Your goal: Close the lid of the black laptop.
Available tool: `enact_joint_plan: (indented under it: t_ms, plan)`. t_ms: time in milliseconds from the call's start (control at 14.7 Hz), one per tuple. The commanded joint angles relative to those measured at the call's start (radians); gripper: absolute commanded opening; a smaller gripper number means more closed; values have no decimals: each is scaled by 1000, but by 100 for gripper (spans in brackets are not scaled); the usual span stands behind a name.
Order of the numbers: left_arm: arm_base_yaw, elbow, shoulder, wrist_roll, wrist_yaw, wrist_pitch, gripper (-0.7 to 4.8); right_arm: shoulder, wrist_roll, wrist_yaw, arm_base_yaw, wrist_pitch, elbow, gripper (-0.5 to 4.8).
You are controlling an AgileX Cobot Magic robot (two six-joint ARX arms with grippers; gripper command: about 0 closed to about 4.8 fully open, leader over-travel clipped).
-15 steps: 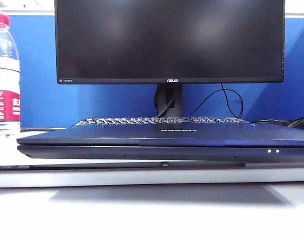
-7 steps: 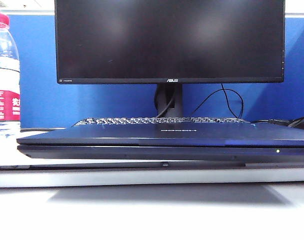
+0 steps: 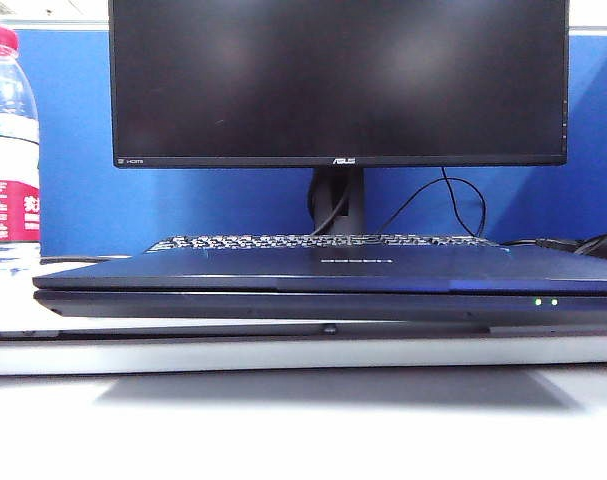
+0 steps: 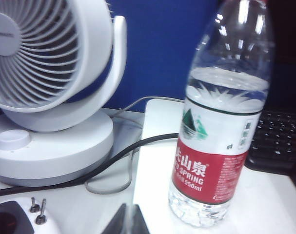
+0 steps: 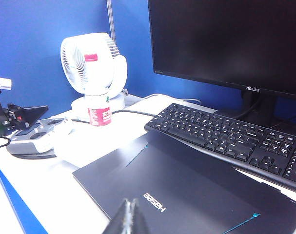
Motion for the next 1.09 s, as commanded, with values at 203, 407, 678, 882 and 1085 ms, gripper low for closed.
enact_joint_plan:
  t_ms: [203, 407, 678, 882, 1085]
  plan:
    - [13, 0, -2, 3, 0, 16, 23, -2, 5, -1, 0, 10, 4, -6]
    - [12, 0, -2, -4, 26, 8, 23, -2, 5, -1, 0, 10, 4, -6]
    - [-32, 0, -2, 0, 40, 8, 23, -2, 5, -1, 0, 10, 4, -6]
    - [-32, 0, -2, -3, 41, 6, 23, -2, 5, -1, 0, 10, 4, -6]
    - [-32, 0, -2, -3, 41, 4, 23, -2, 5, -1, 0, 10, 4, -6]
